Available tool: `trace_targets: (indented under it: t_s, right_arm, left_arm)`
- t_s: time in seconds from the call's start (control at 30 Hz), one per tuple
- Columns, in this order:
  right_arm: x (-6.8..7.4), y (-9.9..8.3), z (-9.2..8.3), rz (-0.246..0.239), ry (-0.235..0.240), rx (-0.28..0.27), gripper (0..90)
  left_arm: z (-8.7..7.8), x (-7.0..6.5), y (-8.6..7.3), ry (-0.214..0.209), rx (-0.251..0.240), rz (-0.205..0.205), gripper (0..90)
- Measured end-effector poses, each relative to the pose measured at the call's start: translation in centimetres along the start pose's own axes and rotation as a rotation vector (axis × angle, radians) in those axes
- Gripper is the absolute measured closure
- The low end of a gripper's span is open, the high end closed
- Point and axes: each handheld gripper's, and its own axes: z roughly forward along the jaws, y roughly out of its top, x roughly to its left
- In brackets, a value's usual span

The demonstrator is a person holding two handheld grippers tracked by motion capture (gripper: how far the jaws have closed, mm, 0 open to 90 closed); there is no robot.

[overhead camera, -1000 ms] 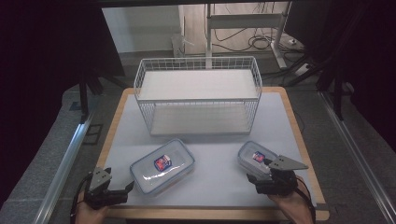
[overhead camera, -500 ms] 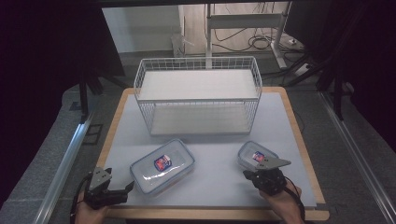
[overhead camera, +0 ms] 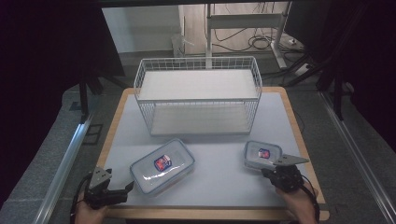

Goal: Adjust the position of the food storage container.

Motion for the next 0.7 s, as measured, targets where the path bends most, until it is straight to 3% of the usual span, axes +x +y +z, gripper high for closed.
trace_targets:
  t_s: [0.17,0.3,0.53,0.7]
  right_arm:
    - [-2.2,-0.5,-0.5,0.058,-0.056,-0.008,89.9]
    - [-3.0,-0.7,-0.6,0.083,-0.084,-0.001,89.9]
    - [-1.7,-0.2,-0.9,0.049,-0.045,-0.027,89.8]
    - [-0.9,0.0,-0.9,0.025,-0.019,-0.044,89.3]
  left_arm:
    - [0.1,0.1,0.0,0.005,0.007,-0.004,4.7]
    - [0.1,0.1,0.0,0.003,0.009,-0.015,4.7]
    - [-0.1,0.0,0.1,-0.033,0.018,-0.027,4.4]
    - [-0.3,-0.6,0.3,-0.026,0.067,0.007,12.3]
